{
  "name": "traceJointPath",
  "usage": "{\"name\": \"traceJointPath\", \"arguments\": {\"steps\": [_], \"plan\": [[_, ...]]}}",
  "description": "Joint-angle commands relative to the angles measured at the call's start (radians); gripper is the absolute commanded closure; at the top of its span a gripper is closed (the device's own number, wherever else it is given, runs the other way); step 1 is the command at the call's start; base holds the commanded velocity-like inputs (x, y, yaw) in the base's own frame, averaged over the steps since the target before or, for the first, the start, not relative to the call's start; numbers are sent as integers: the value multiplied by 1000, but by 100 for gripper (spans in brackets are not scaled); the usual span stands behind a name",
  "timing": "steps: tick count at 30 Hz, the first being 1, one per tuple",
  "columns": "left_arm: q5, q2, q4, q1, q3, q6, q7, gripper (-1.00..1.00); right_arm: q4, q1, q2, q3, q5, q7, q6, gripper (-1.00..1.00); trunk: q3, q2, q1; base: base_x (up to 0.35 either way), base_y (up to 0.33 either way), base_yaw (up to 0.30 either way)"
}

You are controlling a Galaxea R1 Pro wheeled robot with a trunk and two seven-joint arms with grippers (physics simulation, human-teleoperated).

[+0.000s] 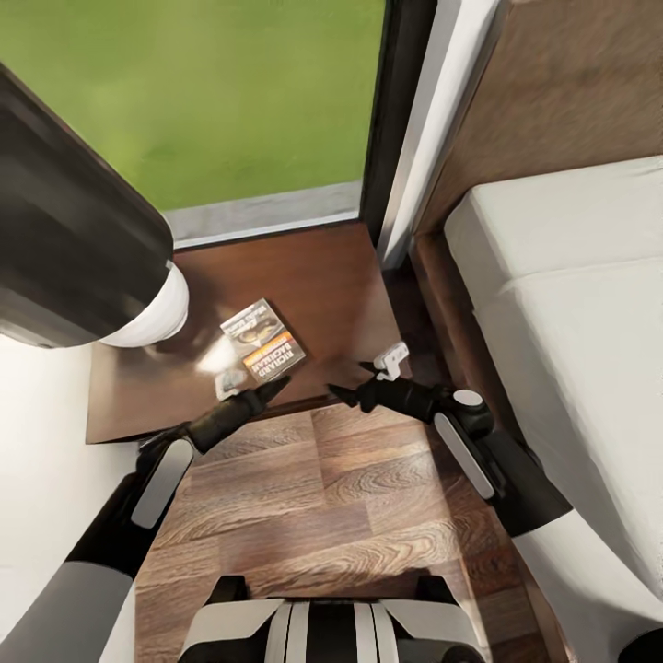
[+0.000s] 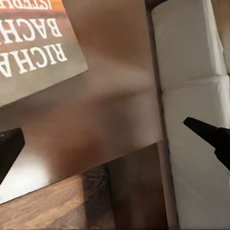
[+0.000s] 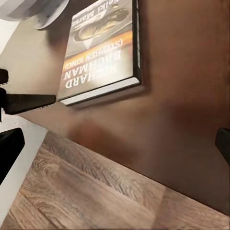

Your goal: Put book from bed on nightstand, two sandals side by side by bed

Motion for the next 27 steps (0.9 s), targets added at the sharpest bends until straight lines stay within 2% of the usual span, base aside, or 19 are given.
{"name": "traceJointPath", "arguments": {"steps": [1,3,6,8,9,11,16,22,27], "plan": [[10,1,-14,1,-6,18,24,-100,-1,2,-1,1,-9,-12,7,-100,3,7,-4,0,0,0],[10,-5,-78,7,-36,70,146,-100,-3,13,-1,0,-9,-53,5,-100,9,21,-12,0,0,0],[11,-2,-162,12,-109,106,271,-100,-15,22,-6,-3,-9,-77,6,-100,18,42,-23,0,0,0],[12,-1,-198,14,-137,114,330,-100,-21,26,-22,-4,-9,-82,5,-100,25,56,-31,0,0,0],[13,0,-238,15,-167,134,409,-100,-24,29,-49,-4,-10,-85,3,-100,28,63,-35,0,0,0],[15,0,-261,15,-180,160,454,-100,-23,32,-63,-4,-12,-86,0,-100,34,77,-42,0,0,0],[14,1,-280,32,-193,208,518,-100,-16,63,-85,-13,-14,-89,-21,-100,50,112,-61,0,0,0],[9,6,-280,92,-194,211,535,-100,19,99,-89,-17,-14,-131,-46,-100,69,154,-84,0,0,0],[9,24,-275,136,-195,206,556,-100,90,113,-89,-17,-15,-150,-83,-100,84,189,-104,0,0,0]]}}
